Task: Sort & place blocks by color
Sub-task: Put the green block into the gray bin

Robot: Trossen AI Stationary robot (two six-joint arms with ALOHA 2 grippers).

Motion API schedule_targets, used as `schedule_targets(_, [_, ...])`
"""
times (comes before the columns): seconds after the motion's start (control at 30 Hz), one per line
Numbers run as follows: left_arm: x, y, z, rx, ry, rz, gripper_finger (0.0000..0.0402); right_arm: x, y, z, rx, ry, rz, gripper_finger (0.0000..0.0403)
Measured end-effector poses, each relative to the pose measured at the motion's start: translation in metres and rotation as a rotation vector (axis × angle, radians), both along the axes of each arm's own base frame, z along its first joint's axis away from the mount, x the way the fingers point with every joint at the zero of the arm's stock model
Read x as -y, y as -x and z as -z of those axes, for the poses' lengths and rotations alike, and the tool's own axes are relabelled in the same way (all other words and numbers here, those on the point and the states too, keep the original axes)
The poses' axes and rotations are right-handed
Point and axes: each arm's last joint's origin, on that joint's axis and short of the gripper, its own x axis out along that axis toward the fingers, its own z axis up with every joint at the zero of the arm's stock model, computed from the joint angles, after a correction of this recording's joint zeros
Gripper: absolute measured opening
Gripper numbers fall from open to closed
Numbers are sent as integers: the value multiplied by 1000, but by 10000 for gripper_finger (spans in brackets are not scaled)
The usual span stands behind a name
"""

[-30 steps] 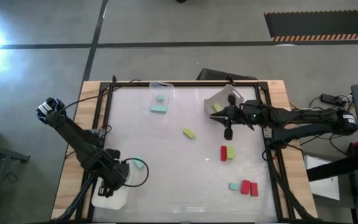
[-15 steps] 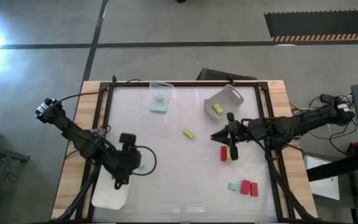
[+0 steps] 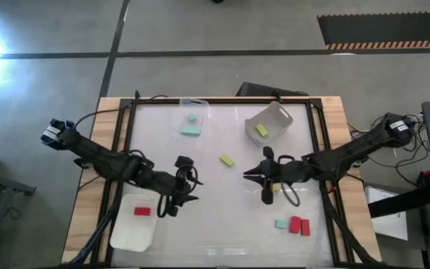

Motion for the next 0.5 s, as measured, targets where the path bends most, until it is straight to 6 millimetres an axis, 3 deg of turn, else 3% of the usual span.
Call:
schedule_targets(0.13, [-5, -2, 8, 63, -9, -96, 205, -4, -13, 7, -53, 24, 11, 38])
schedule_targets(0.33, [-9, -3, 8, 120, 13, -260, 205, -10, -33, 2, -105, 10, 70, 38])
schedule_targets(0.5, [-12, 1, 4, 159, 93, -383, 205, -12, -41, 6, -317, -82, 191, 38])
